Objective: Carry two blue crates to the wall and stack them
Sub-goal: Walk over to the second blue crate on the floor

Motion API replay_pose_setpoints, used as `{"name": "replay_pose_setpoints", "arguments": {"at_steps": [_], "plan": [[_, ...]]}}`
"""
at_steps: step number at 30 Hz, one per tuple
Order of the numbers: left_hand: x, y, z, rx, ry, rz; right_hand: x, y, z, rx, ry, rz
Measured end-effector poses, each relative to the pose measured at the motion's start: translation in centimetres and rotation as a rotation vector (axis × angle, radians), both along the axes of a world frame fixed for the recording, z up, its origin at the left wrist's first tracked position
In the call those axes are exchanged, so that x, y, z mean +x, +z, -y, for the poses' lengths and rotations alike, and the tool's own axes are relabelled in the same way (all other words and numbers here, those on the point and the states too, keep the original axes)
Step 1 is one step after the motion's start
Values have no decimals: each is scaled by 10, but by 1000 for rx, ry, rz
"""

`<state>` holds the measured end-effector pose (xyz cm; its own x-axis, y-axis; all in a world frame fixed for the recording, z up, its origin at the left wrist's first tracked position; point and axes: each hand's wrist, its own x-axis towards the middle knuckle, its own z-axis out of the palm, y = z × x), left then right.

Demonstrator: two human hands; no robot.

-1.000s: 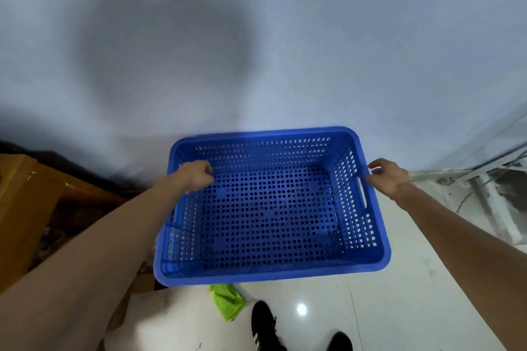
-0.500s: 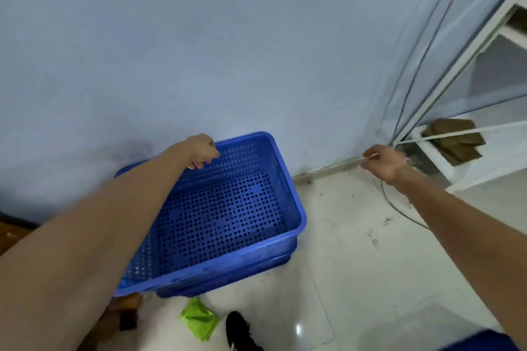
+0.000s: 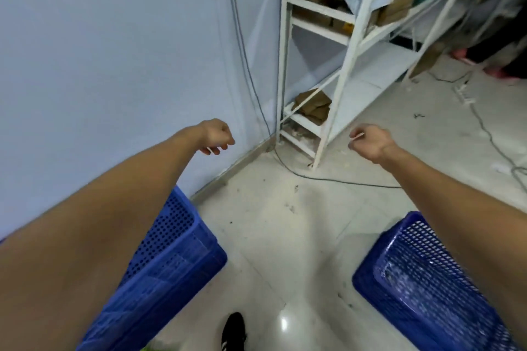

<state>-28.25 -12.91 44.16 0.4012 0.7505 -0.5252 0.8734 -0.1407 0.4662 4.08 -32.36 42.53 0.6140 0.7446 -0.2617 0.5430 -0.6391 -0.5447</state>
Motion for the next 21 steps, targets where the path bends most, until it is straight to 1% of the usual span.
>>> {"name": "replay_pose_setpoints", "arguments": {"at_steps": [3,8,11,16,21], "plan": [[81,-4,27,5,-149,0,34,4,44,16,-92,15],[191,-22,67,-19,-375,-4,76,-2,112,24,-260,-7],[237,-30,88,-47,-503,-34,95,-3,151,-29,-337,6],[301,-35,118,-33,-657,-36,123,2,218,-66,-499,62],[343,-39,145,-54,-775,-68,137,9,279,-157,-547,109]]}}
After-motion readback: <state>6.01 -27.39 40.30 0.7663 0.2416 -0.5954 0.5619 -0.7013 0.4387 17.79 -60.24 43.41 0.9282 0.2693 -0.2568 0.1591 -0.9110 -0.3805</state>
